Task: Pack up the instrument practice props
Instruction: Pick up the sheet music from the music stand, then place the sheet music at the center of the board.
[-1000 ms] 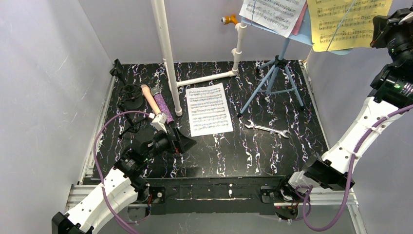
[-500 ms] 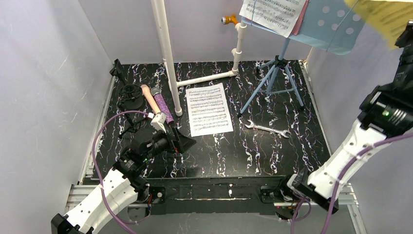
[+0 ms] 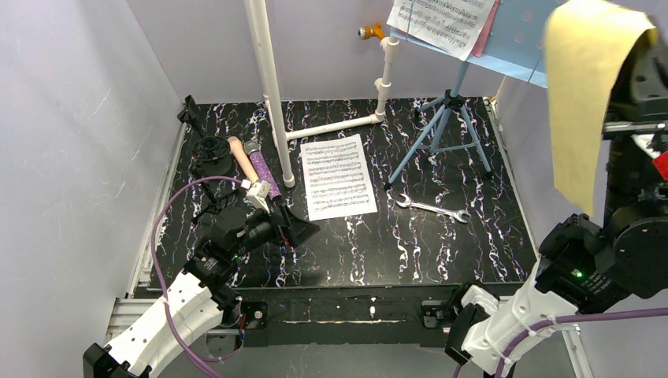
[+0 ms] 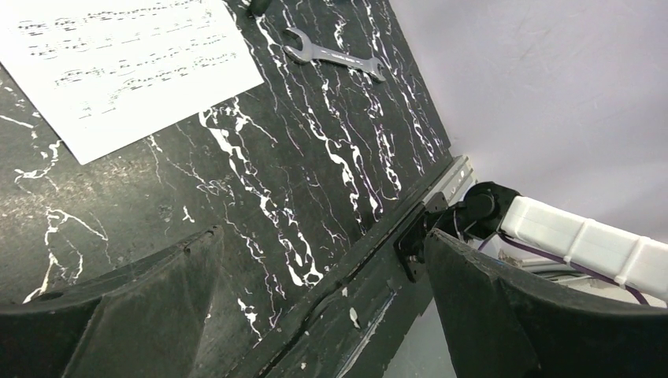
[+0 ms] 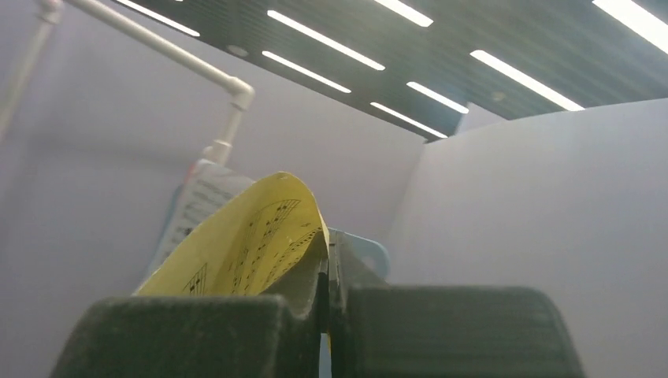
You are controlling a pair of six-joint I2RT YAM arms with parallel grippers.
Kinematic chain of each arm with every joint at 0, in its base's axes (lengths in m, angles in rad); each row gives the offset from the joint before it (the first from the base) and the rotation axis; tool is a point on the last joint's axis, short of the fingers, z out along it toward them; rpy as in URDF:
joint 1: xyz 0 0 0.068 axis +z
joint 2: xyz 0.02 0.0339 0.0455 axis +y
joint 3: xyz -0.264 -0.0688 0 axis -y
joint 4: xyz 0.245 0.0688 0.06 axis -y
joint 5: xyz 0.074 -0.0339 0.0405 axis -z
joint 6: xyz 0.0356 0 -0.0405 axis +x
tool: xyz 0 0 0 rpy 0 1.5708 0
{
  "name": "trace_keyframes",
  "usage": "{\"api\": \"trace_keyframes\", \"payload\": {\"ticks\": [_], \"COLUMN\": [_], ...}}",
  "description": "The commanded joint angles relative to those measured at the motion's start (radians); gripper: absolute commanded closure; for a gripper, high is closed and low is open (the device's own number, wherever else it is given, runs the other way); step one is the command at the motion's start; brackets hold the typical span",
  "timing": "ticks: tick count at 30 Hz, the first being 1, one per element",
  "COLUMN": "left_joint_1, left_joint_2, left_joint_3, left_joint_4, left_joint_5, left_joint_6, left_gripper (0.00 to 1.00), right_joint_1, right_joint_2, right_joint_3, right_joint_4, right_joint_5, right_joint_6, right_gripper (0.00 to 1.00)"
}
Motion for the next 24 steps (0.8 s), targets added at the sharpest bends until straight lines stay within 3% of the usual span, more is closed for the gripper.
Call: {"api": "trace_keyframes", "payload": {"ticks": [1, 4, 10, 16, 21, 22, 24], "left_joint_1": [0.004, 0.004, 0.004, 0.004, -0.001, -0.005, -0.017], "left_joint_2": [0.006, 0.010, 0.017, 0.020, 0.024, 0.025, 0.032], "left_joint_3": [0.022, 0.023, 0.022, 0.024, 0.004, -0.002, -0.010], "left_joint_4": [0.038, 0.037, 0.039, 0.050, 0.150, 0.179, 0.230], "left_joint_5": [0.055, 0.061, 0.067, 0.079, 0.118, 0.122, 0.123], "left_joint_6": [0.035, 0.043, 0.052, 0.072, 0.131, 0.148, 0.175], "left_gripper": [0.02, 0.02, 0.02, 0.02, 0.02, 0.02, 0.02], "right_joint_1": [-0.009, -0.090, -0.302, -0.424, -0.439, -0.442, -0.476], "right_joint_2": [0.011, -0.022, -0.175, -0.276, -0.357, -0.383, -0.375], "right_joint_3": [-0.061, -0.220, -0.595, -0.799, -0.888, -0.881, -0.762], "right_joint_4": [0.005, 0.216, 0.948, 1.000, 0.619, 0.418, -0.314], "right_joint_5": [-0.396, -0.596, -0.784, -0.855, -0.957, -0.980, -1.068], "right_joint_6": [0.348, 0.645, 1.254, 1.398, 1.157, 0.983, 0.397], "right_gripper": [0.99, 0.99, 0.99, 0.99, 0.99, 0.99, 0.99]}}
